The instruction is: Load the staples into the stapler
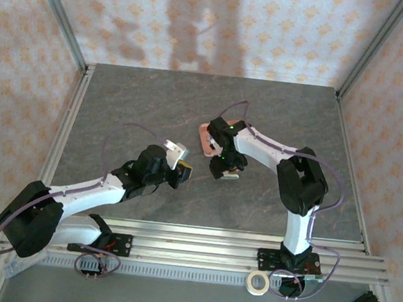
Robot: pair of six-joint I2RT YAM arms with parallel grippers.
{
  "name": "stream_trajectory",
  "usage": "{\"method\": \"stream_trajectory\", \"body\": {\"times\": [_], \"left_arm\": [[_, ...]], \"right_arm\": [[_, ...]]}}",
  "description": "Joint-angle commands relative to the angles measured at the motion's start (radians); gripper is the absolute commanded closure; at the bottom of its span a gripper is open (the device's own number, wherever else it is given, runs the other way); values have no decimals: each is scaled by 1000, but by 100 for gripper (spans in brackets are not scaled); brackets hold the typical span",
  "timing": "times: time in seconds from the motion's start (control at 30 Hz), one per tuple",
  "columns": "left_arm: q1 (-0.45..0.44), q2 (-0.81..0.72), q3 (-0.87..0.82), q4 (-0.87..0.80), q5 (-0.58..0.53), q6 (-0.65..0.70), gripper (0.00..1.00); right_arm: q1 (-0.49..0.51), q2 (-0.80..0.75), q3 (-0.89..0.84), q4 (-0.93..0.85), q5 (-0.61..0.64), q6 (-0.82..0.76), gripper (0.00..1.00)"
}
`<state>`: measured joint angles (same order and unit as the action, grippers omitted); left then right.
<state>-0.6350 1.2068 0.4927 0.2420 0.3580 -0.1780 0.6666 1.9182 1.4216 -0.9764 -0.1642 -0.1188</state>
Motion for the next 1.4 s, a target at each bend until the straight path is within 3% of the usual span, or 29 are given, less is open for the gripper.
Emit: {"method": "stream_trajectory", "body": {"times": [0.0,0.27,0.53,0.73,0.97,1.37], "left_arm": [[-1,8,-2,35,-11,-4,79],[0,20,1,51,4,-7,79],[0,3,-9,45,-4,-5,79],[0,-4,-5,19,-7,3,79],[0,-6,-6,17,-11,-1,79],[0,2,-3,30,-5,-15,79]], "right_arm": [[-5,9,21,-91,-2,17,33],[-5,-9,-18,-63,36,78,42],[-5,-37,-38,18,151,51,37],[-5,-9,-47,34,107,32,40],[-5,-10,-78,54,61,59,52],[-6,19,-103,97,78,101,59]]}}
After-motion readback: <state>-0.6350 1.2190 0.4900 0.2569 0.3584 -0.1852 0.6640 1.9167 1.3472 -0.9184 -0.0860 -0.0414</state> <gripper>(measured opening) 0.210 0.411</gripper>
